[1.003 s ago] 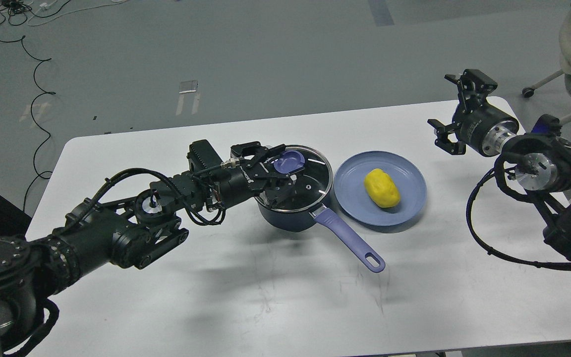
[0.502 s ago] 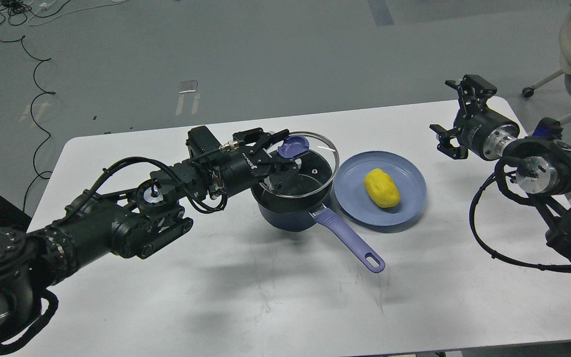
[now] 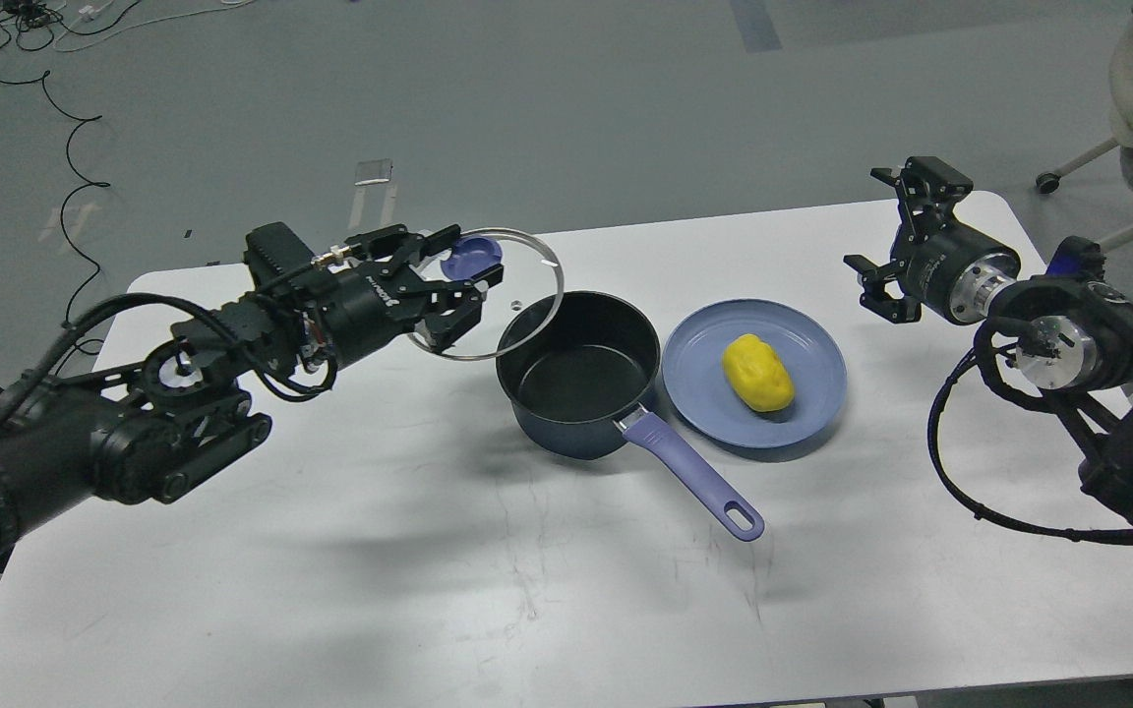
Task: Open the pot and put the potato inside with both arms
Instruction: 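Lift the glass lid off the saucepan and set it down nearer the robot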
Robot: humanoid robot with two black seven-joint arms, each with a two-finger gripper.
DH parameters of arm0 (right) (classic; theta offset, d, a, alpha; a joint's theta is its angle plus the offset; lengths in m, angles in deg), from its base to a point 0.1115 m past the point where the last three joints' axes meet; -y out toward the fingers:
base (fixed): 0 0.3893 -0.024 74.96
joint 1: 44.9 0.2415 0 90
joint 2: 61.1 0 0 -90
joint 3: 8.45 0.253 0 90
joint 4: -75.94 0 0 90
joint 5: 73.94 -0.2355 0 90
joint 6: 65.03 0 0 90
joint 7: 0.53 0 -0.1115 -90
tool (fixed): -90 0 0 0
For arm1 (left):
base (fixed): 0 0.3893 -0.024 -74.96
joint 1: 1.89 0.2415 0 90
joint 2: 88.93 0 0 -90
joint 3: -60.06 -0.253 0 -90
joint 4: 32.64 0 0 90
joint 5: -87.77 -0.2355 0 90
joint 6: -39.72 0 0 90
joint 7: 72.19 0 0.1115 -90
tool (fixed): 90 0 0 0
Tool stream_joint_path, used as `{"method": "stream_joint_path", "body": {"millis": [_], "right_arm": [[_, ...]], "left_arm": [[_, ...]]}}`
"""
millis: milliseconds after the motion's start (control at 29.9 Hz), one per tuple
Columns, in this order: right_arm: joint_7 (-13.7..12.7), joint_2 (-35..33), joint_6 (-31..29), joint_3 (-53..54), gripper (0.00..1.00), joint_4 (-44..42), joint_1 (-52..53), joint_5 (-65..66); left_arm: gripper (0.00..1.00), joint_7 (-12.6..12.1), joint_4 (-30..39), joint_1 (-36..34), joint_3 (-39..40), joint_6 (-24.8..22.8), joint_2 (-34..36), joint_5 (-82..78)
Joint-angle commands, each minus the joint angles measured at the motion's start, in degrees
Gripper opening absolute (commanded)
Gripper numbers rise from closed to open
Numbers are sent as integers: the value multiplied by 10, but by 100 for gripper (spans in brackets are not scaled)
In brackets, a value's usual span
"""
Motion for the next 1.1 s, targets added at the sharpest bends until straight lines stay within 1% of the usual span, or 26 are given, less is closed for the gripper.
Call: {"method": "stream_joint_path", "body": {"millis": [0, 100, 167, 234, 435, 635, 769, 836, 869, 970, 1070], "right_arm": [[0, 1, 0, -5, 100, -1, 4, 0], [0, 3, 1, -19, 100, -1, 7, 0], [0, 3, 1, -21, 100, -1, 8, 0], [0, 2, 1, -22, 100, -1, 8, 0], [0, 0, 0, -23, 100, -1, 8, 0], [0, 0, 1, -24, 100, -1, 7, 0], [0, 0, 1, -24, 100, 0, 6, 0], [0, 0, 1, -24, 100, 0, 6, 0], [0, 0, 1, -24, 100, 1, 6, 0], [0, -1, 0, -24, 100, 1, 7, 0], [0, -4, 0, -26, 100, 1, 7, 0]], "left_arm": [[51, 0, -5, 19, 0, 1, 32, 7], [51, 0, -6, 34, 0, 5, 44, 5], [51, 0, -5, 54, 0, 8, 52, 4], [51, 0, -6, 88, 0, 20, 57, 3], [51, 0, -16, 142, -1, 20, 58, 3], [51, 0, -42, 158, -1, 20, 57, 3], [55, 0, -45, 163, -1, 20, 52, 5], [60, 0, -45, 170, -1, 20, 51, 5], [70, 0, -45, 171, -1, 20, 50, 5], [87, 0, -46, 178, 0, 20, 49, 9], [91, 0, -62, 185, 0, 20, 48, 9]]}}
